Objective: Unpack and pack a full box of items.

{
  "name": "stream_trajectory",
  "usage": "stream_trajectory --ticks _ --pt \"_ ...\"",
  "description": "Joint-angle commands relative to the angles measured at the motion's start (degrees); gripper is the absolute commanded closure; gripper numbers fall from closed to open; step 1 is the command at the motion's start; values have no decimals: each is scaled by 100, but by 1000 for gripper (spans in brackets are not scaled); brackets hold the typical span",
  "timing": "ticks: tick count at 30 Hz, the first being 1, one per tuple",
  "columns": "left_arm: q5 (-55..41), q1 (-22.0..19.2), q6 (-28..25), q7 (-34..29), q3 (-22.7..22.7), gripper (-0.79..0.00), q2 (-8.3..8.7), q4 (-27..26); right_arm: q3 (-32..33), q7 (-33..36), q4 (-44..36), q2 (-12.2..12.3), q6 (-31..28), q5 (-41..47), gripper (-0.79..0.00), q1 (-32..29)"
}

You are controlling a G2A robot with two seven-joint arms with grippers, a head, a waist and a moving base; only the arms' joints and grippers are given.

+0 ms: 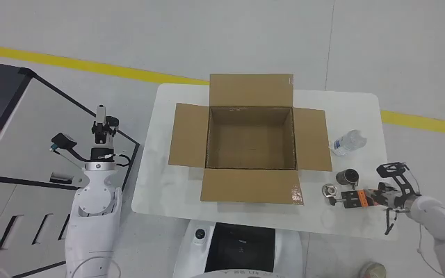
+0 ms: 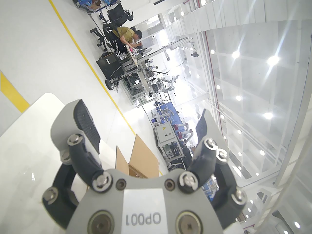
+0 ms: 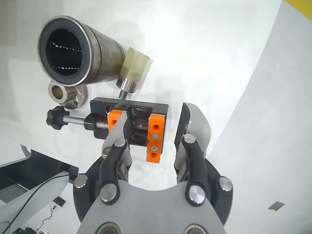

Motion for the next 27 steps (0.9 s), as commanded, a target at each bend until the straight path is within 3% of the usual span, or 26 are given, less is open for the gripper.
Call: stream_trajectory --ticks 1,7,12,14,16,27 --pt "0 0 0 0 0 -785 0 0 244 58 -102 22 -179 198 -366 -132" --pt "0 0 0 0 0 -785 0 0 1318 101 -577 91 -1036 1096 -388 -675" --pt "0 0 0 0 0 -785 0 0 2454 -965 -907 21 -2296 1924 -446 -1430" --pt "0 0 0 0 0 -785 0 0 2685 -1568 -1164 -65 -2694 1886 -409 -1765" --pt "0 0 0 0 0 -785 0 0 2635 -1815 -1437 -123 -2573 1438 -785 -1902" --pt "0 0 0 0 0 -785 0 0 2635 -1815 -1437 -123 -2573 1438 -785 -1902"
